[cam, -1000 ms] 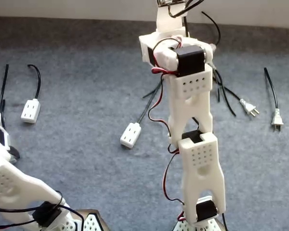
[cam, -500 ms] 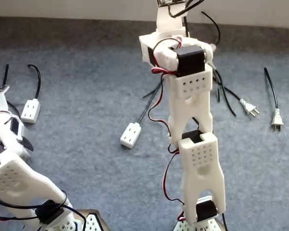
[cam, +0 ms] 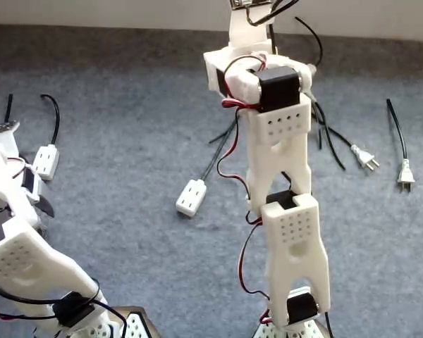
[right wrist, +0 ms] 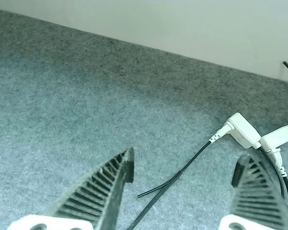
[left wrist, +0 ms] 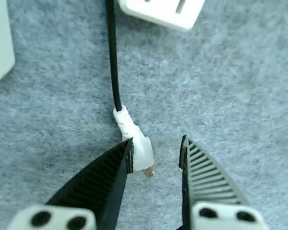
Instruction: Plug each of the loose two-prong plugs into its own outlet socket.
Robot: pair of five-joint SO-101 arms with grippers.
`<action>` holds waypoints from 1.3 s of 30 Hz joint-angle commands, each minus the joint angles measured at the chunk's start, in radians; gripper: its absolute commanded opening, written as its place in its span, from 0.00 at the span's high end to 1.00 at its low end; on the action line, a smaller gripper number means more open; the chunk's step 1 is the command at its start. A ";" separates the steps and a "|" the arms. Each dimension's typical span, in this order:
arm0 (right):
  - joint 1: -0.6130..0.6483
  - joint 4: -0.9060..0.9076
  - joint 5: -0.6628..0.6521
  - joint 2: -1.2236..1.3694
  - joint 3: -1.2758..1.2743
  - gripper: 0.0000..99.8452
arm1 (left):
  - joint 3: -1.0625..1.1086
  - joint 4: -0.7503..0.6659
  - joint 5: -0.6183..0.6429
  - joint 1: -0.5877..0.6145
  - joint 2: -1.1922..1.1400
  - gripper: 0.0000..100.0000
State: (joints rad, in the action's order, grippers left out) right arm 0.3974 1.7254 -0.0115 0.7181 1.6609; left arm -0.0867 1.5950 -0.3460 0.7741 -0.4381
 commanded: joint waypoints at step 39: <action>0.010 0.035 -0.011 -0.022 0.077 0.68 | 0.245 -0.249 0.003 0.085 0.145 0.82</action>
State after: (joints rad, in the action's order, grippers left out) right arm 0.3974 1.7254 -0.0115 0.7181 1.6609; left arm 0.1542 1.3663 -0.3460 0.8585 -0.2984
